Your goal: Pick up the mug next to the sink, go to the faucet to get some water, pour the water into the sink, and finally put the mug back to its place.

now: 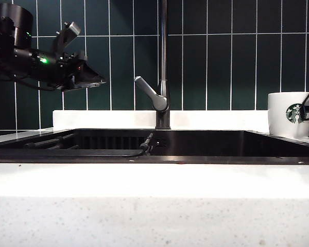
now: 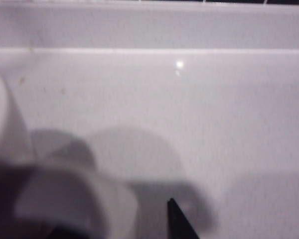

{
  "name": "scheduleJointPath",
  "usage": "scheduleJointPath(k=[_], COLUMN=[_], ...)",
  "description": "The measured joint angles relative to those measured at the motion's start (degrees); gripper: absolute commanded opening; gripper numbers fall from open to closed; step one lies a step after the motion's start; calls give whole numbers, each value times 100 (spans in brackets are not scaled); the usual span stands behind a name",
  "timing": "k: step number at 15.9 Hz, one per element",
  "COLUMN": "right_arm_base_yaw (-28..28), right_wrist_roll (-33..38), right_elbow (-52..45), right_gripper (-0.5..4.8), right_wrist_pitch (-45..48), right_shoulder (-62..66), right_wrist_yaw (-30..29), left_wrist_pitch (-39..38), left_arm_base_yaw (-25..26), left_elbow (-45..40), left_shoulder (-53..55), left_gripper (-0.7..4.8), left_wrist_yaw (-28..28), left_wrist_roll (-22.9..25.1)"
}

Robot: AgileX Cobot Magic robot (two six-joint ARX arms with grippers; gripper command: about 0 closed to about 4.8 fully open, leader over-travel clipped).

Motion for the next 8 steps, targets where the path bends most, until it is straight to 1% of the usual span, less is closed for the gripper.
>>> scheduleJointPath(k=[2, 5, 6, 7, 8], right_arm_base_yaw=[-11, -72, -72, -72, -74], right_wrist_roll=[-48, -125, -127, -129, -129], right_elbow=[61, 133, 131, 131, 131], right_gripper=[203, 200, 175, 116, 92], right_wrist_pitch=[39, 37, 28, 28, 31], right_shoulder=[7, 4, 4, 4, 4], right_wrist_yaw=[11, 13, 9, 11, 9], left_wrist_pitch=[-4, -131, -131, -127, -131], left_arm_base_yaw=[0, 0, 2, 0, 2], left_elbow=[9, 15, 15, 17, 17], left_shoulder=[59, 179, 179, 179, 179], left_gripper=[196, 192, 192, 192, 192], left_wrist_yaw=[0, -72, -105, -111, -125], left_wrist_roll=[7, 50, 52, 70, 70])
